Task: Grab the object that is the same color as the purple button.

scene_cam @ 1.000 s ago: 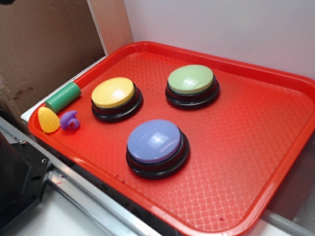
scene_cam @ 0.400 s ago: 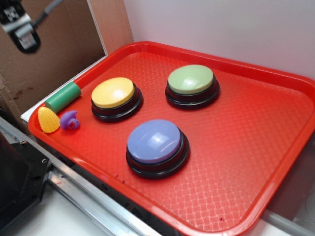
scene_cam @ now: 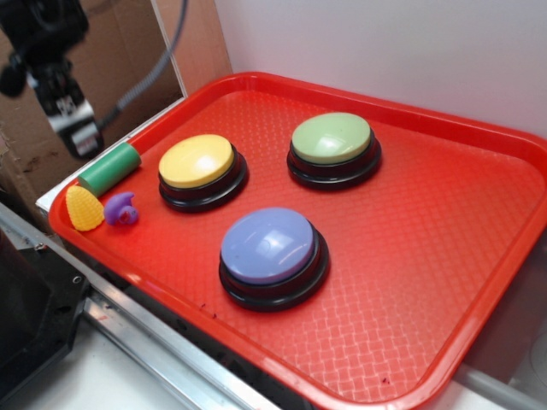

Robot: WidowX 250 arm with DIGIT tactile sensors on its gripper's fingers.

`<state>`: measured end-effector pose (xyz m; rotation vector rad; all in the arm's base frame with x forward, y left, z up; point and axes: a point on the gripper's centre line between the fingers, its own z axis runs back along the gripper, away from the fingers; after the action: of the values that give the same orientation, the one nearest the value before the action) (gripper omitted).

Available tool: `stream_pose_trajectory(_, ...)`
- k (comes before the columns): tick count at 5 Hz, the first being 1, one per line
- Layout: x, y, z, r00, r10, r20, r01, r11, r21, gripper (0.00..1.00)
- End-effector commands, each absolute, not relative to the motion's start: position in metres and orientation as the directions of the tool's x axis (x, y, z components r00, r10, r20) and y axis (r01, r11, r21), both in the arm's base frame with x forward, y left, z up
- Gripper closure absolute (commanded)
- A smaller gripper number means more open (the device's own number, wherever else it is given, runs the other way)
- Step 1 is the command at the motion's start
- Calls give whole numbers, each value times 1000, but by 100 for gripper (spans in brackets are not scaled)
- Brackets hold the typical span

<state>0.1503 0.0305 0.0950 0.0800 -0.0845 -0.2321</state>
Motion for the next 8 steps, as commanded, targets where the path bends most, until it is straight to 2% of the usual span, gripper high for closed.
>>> stream_pose_trajectory(1,164,41,53,963,-255,82,246,963,108,0)
stream_pose_trajectory(4,164,41,9,967,-254,2,251,960,127,0)
stream_pose_trajectory(5,165,42,2,972,-236,10,232,963,140,1)
stream_pose_trajectory(6,165,44,2,977,-212,21,206,967,148,100)
stream_pose_trajectory(7,167,45,15,983,-184,12,181,975,130,100)
stream_pose_trajectory(8,171,37,47,992,-124,31,119,985,123,100)
